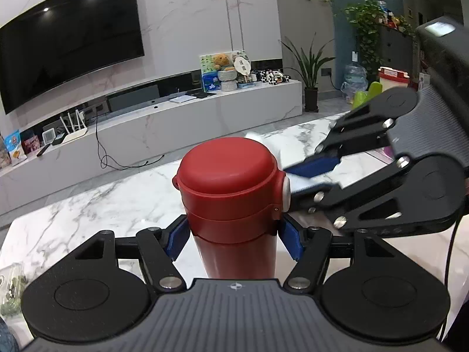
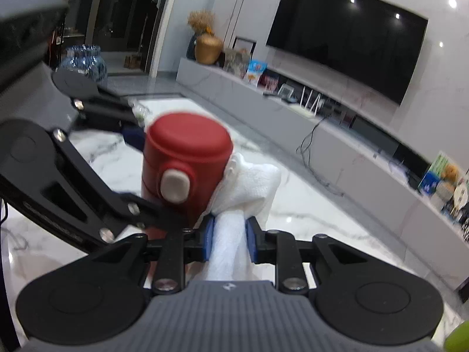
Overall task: Clean container
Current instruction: 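Wipe around the red bottle's white button with the right tool's cloth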
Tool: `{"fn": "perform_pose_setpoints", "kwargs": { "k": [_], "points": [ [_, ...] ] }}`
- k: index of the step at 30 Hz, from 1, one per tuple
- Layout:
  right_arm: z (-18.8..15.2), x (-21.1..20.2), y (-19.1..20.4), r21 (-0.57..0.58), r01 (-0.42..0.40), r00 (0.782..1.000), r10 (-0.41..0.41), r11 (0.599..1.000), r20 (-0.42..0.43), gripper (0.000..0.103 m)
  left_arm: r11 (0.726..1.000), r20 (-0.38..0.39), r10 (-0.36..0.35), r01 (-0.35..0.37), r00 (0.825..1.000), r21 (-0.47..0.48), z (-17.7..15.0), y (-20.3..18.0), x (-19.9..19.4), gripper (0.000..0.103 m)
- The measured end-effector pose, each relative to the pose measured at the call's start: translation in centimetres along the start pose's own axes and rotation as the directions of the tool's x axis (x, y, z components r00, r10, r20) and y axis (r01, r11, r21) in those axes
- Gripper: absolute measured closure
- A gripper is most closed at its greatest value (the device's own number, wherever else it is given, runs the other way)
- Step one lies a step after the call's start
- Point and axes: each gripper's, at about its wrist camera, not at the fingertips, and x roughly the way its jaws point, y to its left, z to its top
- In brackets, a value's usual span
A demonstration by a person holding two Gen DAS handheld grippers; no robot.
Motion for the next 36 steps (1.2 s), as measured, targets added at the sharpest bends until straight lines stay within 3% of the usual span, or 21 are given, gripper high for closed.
{"fn": "perform_pose_setpoints", "kwargs": {
  "k": [8, 15, 19, 23, 26, 30, 33, 36],
  "points": [
    [-1.9, 3.1, 1.0, 0.021, -0.052, 0.989, 0.054, 0.998, -0.136, 0.077, 1.0, -0.005, 0.002, -0.002, 1.0, -0.008, 0.0, 0.1, 0.1, 0.039],
    [-3.3, 5.6, 2.2, 0.046, -0.069, 0.965, 0.079, 0.997, -0.251, 0.075, 1.0, -0.008, 0.009, -0.009, 1.0, -0.005, 0.2, 0.0, 0.1, 0.039],
    [-3.4, 5.4, 1.9, 0.086, -0.044, 0.963, 0.065, 0.995, -0.261, 0.075, 0.999, -0.01, 0.03, -0.03, 1.0, -0.017, 0.1, -0.2, 0.0, 0.038],
    [-3.4, 5.9, 0.8, 0.175, 0.044, 0.965, 0.004, 0.984, -0.262, 0.076, 0.994, 0.002, 0.1, -0.1, 0.995, -0.053, -0.2, -1.0, -0.2, 0.033],
    [-3.3, 5.6, -0.5, 0.29, 0.07, 0.976, -0.005, 0.954, -0.219, 0.076, 0.985, 0.004, 0.149, -0.148, 0.989, -0.091, -0.5, -1.8, -0.2, 0.033],
    [-2.3, 4.2, -2.0, 0.415, 0.069, 0.993, -0.024, 0.907, -0.113, 0.076, 0.98, 0.026, 0.164, -0.16, 0.986, -0.121, -0.4, -1.7, -0.7, 0.033],
    [-1.7, 2.5, -3.6, 0.525, 0.01, 1.0, -0.015, 0.851, 0.006, 0.076, 0.984, 0.035, 0.142, -0.137, 0.989, -0.114, -0.4, -1.3, -0.8, 0.04],
    [-1.6, 1.0, -4.5, 0.581, -0.1, 0.99, 0.025, 0.808, 0.136, 0.076, 0.989, 0.038, 0.117, -0.113, 0.992, -0.094, -0.4, -0.7, -0.8, 0.04]
  ]
}}
